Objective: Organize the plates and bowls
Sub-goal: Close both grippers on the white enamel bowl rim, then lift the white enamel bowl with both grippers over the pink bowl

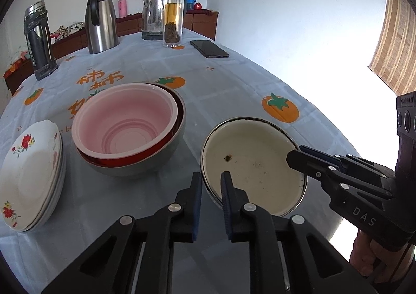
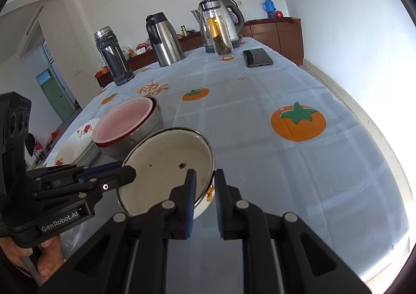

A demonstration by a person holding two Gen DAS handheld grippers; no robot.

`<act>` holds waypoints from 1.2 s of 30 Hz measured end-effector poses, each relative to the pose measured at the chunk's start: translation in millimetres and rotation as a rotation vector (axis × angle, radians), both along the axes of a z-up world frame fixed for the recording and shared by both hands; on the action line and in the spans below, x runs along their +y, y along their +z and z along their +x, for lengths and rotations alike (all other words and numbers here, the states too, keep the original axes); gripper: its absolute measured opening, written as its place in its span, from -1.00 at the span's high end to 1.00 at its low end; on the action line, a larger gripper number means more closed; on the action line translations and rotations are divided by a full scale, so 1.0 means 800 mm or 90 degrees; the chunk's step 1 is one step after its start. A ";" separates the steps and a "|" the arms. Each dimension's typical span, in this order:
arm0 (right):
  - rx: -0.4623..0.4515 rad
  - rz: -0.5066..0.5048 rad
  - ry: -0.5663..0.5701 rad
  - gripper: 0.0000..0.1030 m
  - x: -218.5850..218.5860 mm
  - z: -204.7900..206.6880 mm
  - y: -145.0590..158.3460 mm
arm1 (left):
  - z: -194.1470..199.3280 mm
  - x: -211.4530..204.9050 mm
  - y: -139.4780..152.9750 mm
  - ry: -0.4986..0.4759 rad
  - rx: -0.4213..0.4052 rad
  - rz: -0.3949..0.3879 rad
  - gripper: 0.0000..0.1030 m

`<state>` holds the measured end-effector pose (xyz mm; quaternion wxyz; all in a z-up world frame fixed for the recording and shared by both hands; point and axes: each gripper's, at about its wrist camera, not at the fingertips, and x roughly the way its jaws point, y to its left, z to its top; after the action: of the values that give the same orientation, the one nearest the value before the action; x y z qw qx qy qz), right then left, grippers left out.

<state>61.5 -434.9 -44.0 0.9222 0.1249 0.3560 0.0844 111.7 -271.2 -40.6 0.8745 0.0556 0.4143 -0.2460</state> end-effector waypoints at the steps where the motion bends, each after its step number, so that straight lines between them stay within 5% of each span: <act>1: -0.002 0.002 0.002 0.73 0.000 0.000 0.002 | -0.001 0.001 0.003 0.002 -0.004 0.000 0.68; 9: -0.025 -0.002 0.011 0.73 0.011 -0.006 0.022 | -0.012 0.009 0.024 0.014 -0.055 0.006 0.68; 36: -0.083 -0.034 0.073 0.73 0.070 0.019 0.072 | 0.009 0.073 0.059 0.089 -0.059 -0.039 0.68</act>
<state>76.6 -378.6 13.4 0.9401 0.0738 0.3038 0.1358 119.1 -212.9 6.7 0.9091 0.0109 0.3685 -0.1939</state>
